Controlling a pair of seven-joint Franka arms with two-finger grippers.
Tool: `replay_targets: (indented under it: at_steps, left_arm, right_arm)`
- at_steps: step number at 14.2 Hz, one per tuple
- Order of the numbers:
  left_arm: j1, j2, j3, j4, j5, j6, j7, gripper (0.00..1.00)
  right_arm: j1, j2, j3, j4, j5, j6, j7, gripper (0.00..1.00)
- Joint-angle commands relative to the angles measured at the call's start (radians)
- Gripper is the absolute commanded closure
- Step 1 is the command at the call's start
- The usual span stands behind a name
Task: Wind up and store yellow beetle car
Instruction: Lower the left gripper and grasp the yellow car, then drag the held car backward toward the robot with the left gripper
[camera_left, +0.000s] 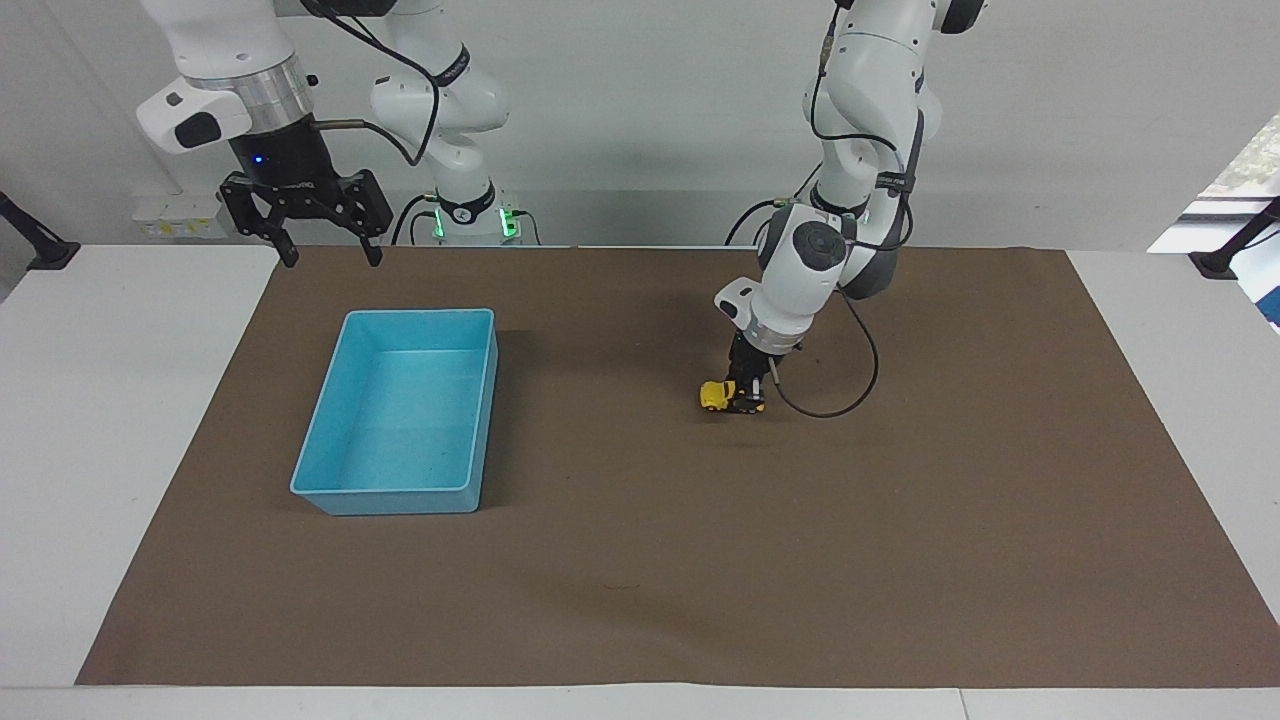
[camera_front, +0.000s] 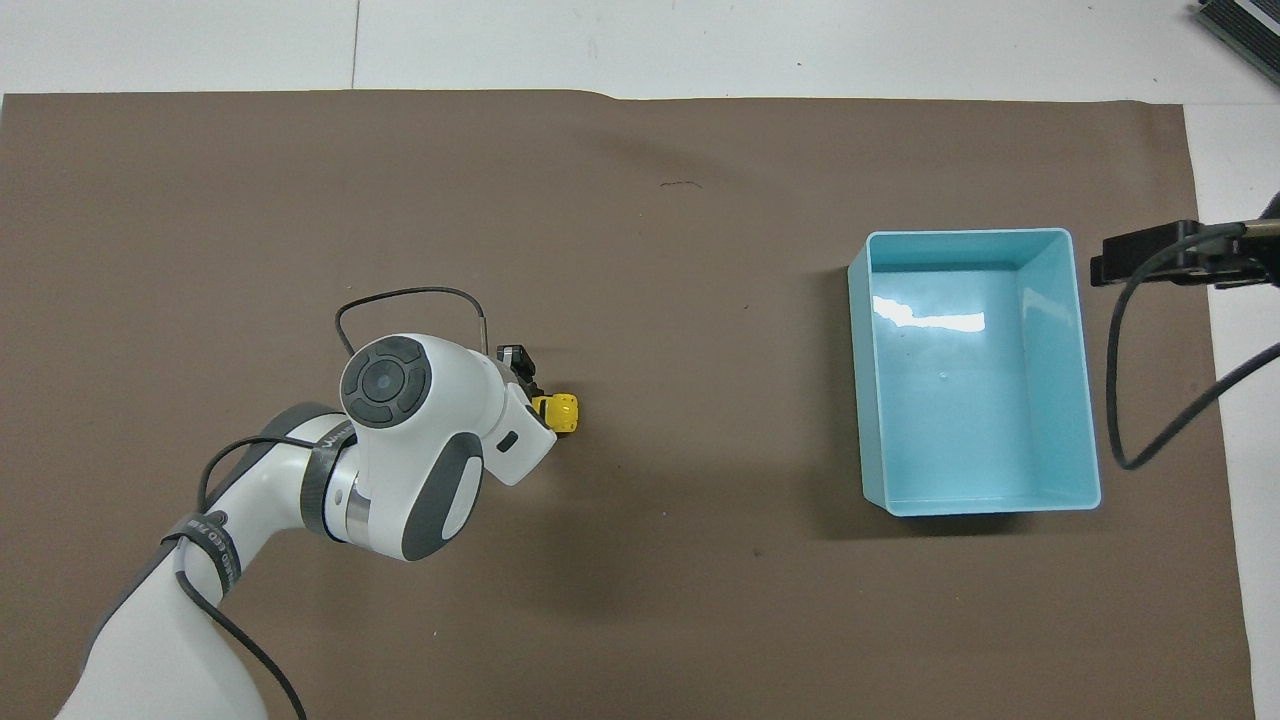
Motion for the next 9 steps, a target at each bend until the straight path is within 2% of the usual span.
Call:
replay_targets:
  at_steps: [1, 9]
  left_arm:
    - [0.001, -0.008, 0.017, -0.025, -0.019, 0.013, 0.041, 1.00]
    - [0.113, -0.013, 0.017, -0.057, -0.019, 0.010, 0.178, 1.00]
  right_arm:
    - [-0.013, -0.016, 0.007, -0.015, 0.012, -0.003, 0.017, 0.00]
    - [-0.013, -0.016, 0.007, -0.013, 0.012, -0.003, 0.017, 0.00]
